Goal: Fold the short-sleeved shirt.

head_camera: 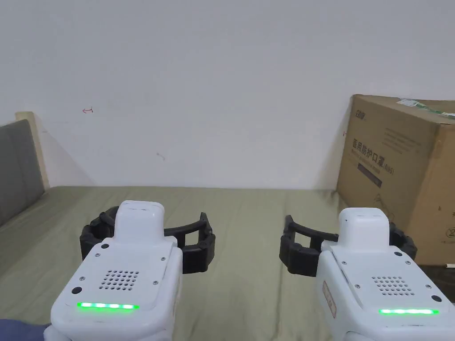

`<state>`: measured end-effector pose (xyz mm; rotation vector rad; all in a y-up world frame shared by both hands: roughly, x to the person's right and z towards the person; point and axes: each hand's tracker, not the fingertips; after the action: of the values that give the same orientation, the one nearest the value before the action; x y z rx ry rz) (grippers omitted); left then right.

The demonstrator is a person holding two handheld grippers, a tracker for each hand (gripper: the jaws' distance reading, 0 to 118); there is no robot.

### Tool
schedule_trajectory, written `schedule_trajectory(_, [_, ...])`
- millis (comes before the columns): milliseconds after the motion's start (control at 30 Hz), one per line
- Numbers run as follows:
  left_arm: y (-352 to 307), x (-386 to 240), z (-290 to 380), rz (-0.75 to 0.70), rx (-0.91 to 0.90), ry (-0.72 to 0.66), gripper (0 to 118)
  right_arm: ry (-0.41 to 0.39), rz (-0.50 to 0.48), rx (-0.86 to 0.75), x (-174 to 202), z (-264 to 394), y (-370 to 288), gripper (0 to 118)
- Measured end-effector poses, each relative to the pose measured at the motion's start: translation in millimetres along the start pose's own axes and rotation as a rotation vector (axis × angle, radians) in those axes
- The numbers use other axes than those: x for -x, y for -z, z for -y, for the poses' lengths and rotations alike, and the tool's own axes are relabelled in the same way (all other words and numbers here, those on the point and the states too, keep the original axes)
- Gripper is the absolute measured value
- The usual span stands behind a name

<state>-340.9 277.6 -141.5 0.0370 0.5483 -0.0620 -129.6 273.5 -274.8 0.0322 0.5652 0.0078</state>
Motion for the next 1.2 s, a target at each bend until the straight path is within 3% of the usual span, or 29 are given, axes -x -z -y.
schedule_trajectory(1200, [3.7, 0.9, -1.0, 0.007, 0.017, -0.034, 118, 0.041, 0.028, 0.029, -4.4, 0.0, 3.7, 118])
